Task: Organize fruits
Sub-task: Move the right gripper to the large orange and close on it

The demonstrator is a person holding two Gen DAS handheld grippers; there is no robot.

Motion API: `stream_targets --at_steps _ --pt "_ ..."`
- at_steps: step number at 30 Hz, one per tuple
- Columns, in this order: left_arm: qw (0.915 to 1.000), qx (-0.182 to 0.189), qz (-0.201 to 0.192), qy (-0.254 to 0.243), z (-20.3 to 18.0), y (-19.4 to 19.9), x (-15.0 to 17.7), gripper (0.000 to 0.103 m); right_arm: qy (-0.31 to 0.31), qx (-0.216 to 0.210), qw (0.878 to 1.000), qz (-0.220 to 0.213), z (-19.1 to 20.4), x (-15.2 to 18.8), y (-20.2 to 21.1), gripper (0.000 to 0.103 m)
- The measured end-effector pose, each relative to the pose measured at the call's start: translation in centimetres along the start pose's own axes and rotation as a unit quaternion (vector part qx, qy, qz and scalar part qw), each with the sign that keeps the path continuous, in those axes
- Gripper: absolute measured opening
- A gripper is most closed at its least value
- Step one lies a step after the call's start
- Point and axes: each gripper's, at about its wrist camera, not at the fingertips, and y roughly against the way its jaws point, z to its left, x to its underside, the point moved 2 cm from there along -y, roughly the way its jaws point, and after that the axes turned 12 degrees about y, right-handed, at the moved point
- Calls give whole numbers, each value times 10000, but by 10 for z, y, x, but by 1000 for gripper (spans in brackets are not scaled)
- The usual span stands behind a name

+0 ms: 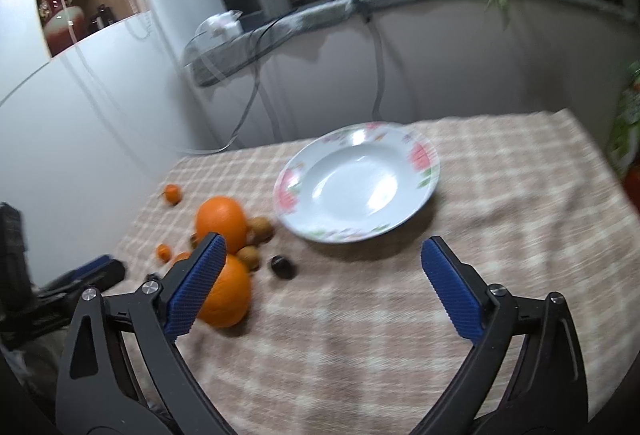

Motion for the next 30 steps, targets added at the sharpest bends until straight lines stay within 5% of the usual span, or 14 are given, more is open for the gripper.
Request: stream_targets --at_steps 9,30 --pt "9977 363 560 66 -9 -22 20 79 -195 -1038 9928 563 14 12 -34 91" --pt "9945 383 923 -303 -23 -51 37 70 -563 -2110 9684 1206 37 21 -86 86"
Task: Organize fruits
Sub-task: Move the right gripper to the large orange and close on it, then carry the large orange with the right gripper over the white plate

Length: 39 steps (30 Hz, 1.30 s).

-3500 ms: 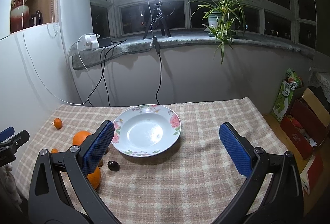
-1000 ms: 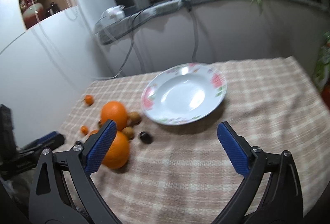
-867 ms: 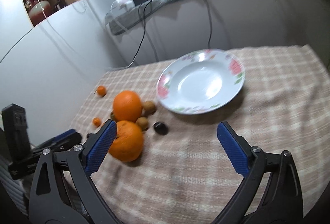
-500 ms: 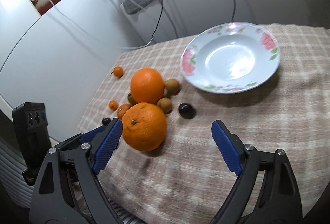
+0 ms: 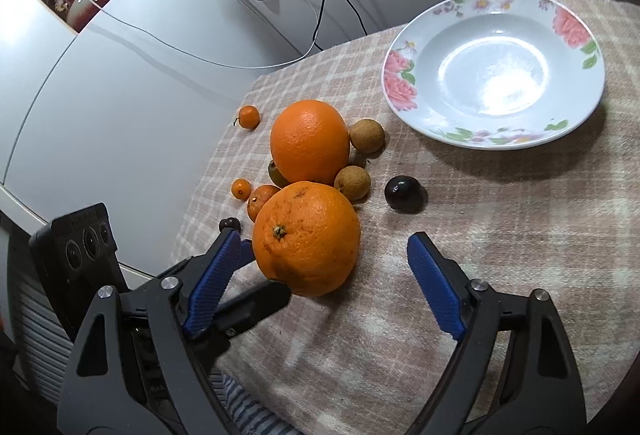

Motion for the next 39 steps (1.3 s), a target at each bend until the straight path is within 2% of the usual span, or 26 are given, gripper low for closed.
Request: stream_targets --at_steps 5,14,19,29,39 --pt "10000 -23 13 -44 -3 -4 -1 70 -47 -179 9997 129 3 1 -10 80" --pt "10000 22 44 -28 -1 -9 -4 70 -28 -211 9995 212 5 0 -18 79" --pt "9998 54 91 -138 -6 -12 -3 67 59 -261 9991 320 8 1 -24 69" --pt "9996 -61 29 -278 -9 -12 0 67 352 6 9988 349 17 3 -25 67" --pt "9992 12 -72 -384 -20 -3 0 67 532 172 9983 169 26 3 -9 67"
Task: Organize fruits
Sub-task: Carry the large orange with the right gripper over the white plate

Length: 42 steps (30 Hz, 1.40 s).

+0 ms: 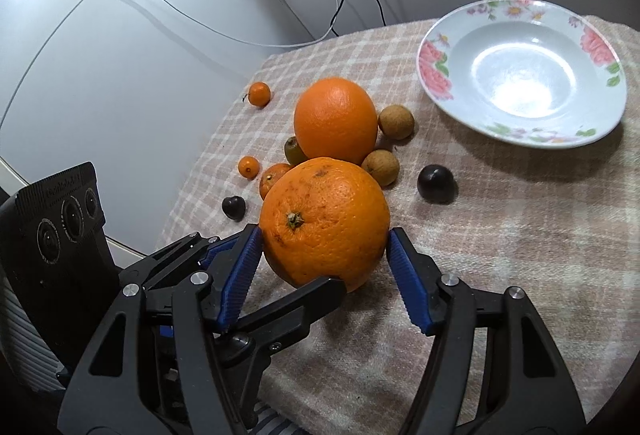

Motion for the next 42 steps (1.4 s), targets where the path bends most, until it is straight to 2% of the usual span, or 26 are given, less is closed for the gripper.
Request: stream_targets --at_steps 9,20,28,42 --pt "9993 186 -174 -287 -25 -1 -21 67 -16 163 9994 -302 -14 -13 29 67" --pt "9976 348 -195 -573 -53 -33 -55 67 -132 442 9975 -531 -54 -41 46 67" --pt "9975 445 -52 -538 -68 -73 -81 67 -206 635 9966 -485 -92 -62 43 67" --pt "9982 366 254 -394 -76 -134 -108 67 -418 788 9957 -252 -144 -86 24 67"
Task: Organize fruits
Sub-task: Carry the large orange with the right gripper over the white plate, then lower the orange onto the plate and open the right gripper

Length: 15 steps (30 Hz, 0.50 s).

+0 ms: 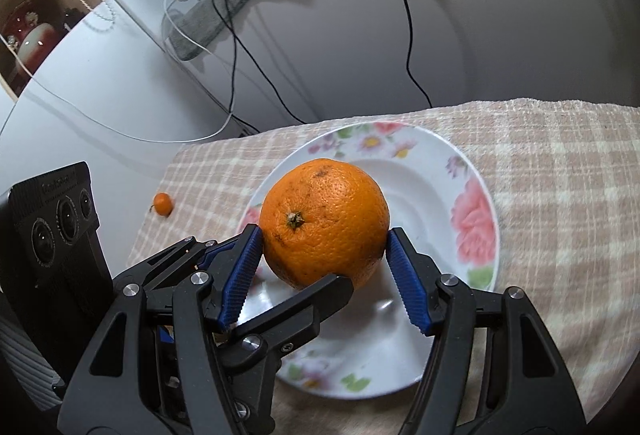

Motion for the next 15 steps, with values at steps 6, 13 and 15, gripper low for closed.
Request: stream_targets --at_steps 6,13,15 --pt "10000 -53 42 27 2 -11 -4 67 -28 41 10000 67 -10 -4 -7 67" --pt "9999 -92 65 22 0 -14 -7 68 64 111 9999 80 -8 -8 -7 68" --pt "9999 -120 74 14 -1 -15 -7 68 119 185 9997 64 -6 -8 -6 68"
